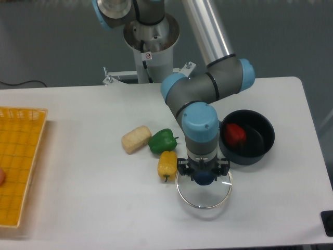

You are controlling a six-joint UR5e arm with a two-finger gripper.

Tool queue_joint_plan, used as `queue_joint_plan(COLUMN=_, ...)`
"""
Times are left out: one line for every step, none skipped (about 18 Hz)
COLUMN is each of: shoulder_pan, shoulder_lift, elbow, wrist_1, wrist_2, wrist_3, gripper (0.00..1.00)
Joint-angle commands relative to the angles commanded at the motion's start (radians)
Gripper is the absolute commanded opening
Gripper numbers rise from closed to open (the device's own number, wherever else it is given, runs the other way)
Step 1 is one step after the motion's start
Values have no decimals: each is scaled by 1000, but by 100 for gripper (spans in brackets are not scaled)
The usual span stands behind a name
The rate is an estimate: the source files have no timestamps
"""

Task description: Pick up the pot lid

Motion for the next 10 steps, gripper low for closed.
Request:
queue_joint_plan(shoulder_pan=0, shoulder_lift=6, elbow=0, wrist_1=-14, wrist_2=2, wrist_3=8, gripper=62)
queue_joint_plan(shoulder_pan=0, shoulder_lift=8, elbow=0, wrist_1=-31, wrist_2=2, wrist_3=20, gripper=62)
queue_joint_plan(shoulder_pan=0, shoulder_lift=11, elbow=0, wrist_1=-41, wrist_2=3, wrist_3=40, gripper=62)
queue_joint_plan(shoulder_pan=0, shoulder_lift=14, elbow=0, wrist_1=-48, wrist_2=5, wrist_3=63, gripper=62)
queue_joint_plan(shoulder_pan=0, shoulder_lift=15, elbow=0, wrist_1=-51, wrist_2=5, wrist_3=72, gripper=62)
queue_joint_plan(shoulder_pan=2, shoulder_lift=23, elbow=-3, wrist_1=-58, wrist_2=6, wrist_3=75, gripper=62)
queue_joint_plan(shoulder_pan=3, shoulder_lift=26, elbow=-3, wrist_1=-66, wrist_2=6, wrist_3=75, gripper=62)
queue_joint_plan(shoulder_pan=3, shoulder_lift=28, elbow=-2, wrist_1=-69, wrist_2=8, wrist_3=77, gripper=62)
queue_joint_plan(shoulder_pan=3, shoulder_lift=28, elbow=-2, wrist_1=-69, wrist_2=8, wrist_3=77, gripper=62)
queue_joint_plan(shoulder_pan=3, shoulder_lift=28, elbow=-2, wrist_1=-69, wrist_2=8, wrist_3=77, gripper=62)
